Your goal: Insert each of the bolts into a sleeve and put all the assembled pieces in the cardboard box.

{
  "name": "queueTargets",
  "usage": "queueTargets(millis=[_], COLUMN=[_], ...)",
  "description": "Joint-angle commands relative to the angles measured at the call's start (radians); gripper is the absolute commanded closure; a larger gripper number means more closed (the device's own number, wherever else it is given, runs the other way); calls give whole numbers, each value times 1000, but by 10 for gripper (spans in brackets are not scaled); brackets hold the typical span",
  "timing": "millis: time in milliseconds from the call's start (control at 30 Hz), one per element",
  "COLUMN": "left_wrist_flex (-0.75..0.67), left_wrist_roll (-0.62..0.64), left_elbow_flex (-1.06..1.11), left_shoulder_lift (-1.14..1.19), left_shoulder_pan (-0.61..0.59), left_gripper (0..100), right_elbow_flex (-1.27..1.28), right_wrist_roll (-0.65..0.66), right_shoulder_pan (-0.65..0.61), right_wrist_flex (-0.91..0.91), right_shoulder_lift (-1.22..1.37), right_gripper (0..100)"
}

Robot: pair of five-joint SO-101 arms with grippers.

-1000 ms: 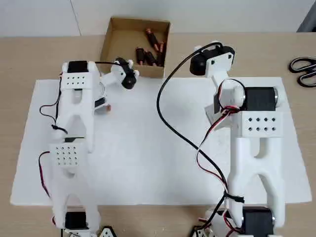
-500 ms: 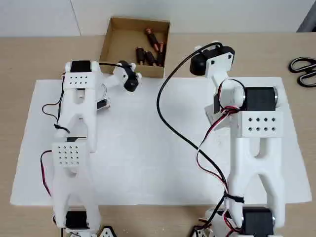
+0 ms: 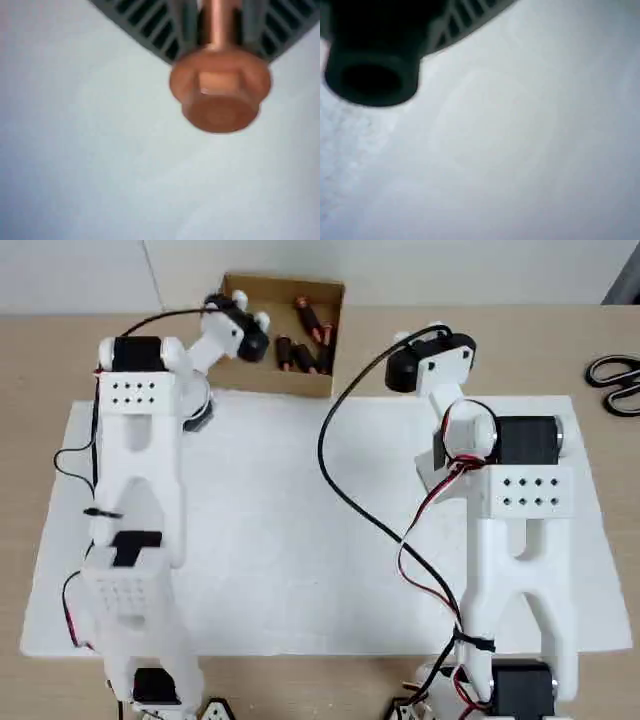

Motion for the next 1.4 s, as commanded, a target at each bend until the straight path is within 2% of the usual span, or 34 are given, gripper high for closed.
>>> queueTargets(millis=[0,133,333,567,700,800,933,1133,1367], left_wrist_flex=[14,12,8,-60,-149,-233,-353,-528,-655], left_wrist_roll=[180,219,235,414,517,549,591,631,631], left_elbow_flex=[39,125,251,395,536,638,753,920,1052], left_shoulder_lift=[-235,-420,-672,-859,-919,-959,-1002,-1033,-1085], left_shoulder_pan=[14,-2,0,32,48,63,72,101,198], left_gripper=[994,994,994,994,994,994,994,994,994], right_elbow_flex=[-5,-6,-11,-11,17,69,264,483,647], right_wrist_roll=[-9,-9,-9,-11,-64,-71,-66,-72,-72], right_shoulder_pan=[-87,-182,-200,-214,-223,-220,-214,-128,-119], right_wrist_flex=[-4,-8,-41,-134,-180,-234,-383,-561,-700], right_shoulder_lift=[-45,-45,-47,-125,-291,-409,-478,-590,-776], right_gripper=[995,995,995,995,994,994,994,994,995])
